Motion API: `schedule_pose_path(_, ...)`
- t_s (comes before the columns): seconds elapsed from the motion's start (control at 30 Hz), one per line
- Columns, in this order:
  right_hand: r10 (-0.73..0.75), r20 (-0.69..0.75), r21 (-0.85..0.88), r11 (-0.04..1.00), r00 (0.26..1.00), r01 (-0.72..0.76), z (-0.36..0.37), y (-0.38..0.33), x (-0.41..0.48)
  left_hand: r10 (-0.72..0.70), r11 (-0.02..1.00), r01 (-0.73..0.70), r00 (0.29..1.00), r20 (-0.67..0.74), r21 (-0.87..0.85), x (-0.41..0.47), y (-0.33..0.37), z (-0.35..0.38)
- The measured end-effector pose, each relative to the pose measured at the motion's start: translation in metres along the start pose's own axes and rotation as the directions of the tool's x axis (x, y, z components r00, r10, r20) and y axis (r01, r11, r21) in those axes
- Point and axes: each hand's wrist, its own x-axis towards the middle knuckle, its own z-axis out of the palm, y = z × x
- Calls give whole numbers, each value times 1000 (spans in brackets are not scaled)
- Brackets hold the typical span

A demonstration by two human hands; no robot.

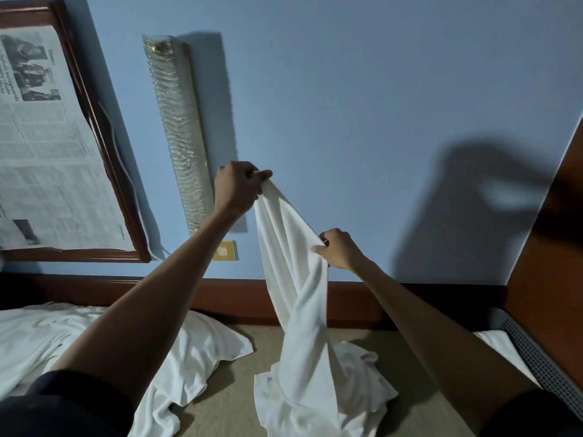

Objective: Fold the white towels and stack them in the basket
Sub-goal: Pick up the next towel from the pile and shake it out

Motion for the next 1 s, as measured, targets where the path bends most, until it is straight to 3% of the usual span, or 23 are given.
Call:
schedule_pose_path(0.13, -87, 114, 324, 945, 990, 46, -22, -10, -1, -157, 982, 160, 987, -45, 97, -1, -33, -10)
schedule_pose_path(0.2, -123, 69, 394, 915, 990, 86, -35, -19, 1, -260, 921, 231, 964, 53, 313, -2, -41, -17)
schedule_pose_path(0.27, -191, 55, 407, 901, 980, 152, -48, -31, 2, -328, 847, 158, 907, 264, 508, -4, -36, -20)
schedule_pose_path(0.33, -223, 82, 412, 895, 971, 171, -59, -44, 2, -295, 915, 61, 774, 560, 398, -7, -23, -15)
schedule_pose_path(0.4, -247, 102, 406, 895, 964, 187, -67, -53, 3, -215, 976, 150, 516, 829, 160, -14, -3, -7)
schedule_pose_path(0.43, -259, 102, 401, 894, 961, 199, -70, -57, 5, -171, 971, 225, 409, 896, 83, -17, 4, -2)
schedule_pose_path(0.47, -259, 98, 400, 894, 961, 201, -73, -59, 4, -139, 960, 280, 366, 920, 34, -17, 8, 2)
schedule_pose_path(0.5, -246, 91, 397, 898, 965, 191, -76, -59, 5, -114, 954, 299, 381, 917, -6, -17, 11, 4)
schedule_pose_path(0.7, -160, 169, 368, 926, 972, 88, -90, -29, -1, -49, 922, 313, 678, 734, -227, -3, 1, 2)
schedule_pose_path(0.83, -93, 155, 403, 915, 984, 23, -90, -12, 1, -195, 930, 313, 863, 466, -190, 5, -27, 11)
schedule_pose_path(1.0, -37, 156, 401, 915, 987, -29, -99, 12, 3, -384, 898, 405, 912, 144, -169, -1, -65, 14)
